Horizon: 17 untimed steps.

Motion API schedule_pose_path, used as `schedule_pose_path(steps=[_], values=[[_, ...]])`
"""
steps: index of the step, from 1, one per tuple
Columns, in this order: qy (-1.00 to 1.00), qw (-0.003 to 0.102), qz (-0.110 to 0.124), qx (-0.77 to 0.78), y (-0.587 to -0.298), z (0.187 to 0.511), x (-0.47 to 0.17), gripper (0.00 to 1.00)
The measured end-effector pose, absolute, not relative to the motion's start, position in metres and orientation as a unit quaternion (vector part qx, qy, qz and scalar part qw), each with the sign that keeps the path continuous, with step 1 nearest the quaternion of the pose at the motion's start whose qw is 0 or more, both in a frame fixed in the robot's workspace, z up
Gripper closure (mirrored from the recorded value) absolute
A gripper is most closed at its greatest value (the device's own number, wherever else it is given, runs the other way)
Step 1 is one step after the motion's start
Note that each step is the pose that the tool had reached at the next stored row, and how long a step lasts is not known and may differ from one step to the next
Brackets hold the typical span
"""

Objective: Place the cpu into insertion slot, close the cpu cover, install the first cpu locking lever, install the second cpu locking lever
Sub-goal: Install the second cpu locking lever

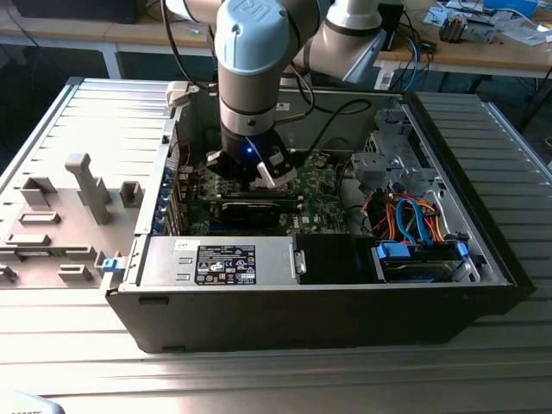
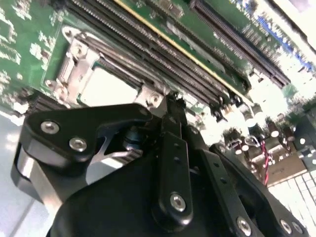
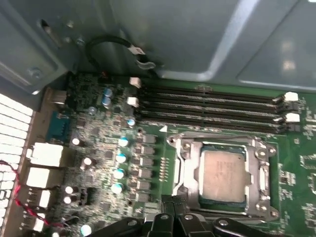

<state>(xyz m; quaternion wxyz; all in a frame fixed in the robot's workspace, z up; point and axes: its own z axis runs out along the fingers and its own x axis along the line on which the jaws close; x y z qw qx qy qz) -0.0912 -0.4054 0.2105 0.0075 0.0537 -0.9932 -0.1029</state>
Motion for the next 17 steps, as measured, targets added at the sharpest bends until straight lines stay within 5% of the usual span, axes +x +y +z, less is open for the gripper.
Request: schedule_pose_path(steps=[10, 17], values=[[-0.996, 0.017, -0.072, 0.053, -0.381, 0.210, -0.068, 0.89], [-0.998, 0.021, -0.022, 0.052, -0.363, 0.211, -0.050, 0.89]])
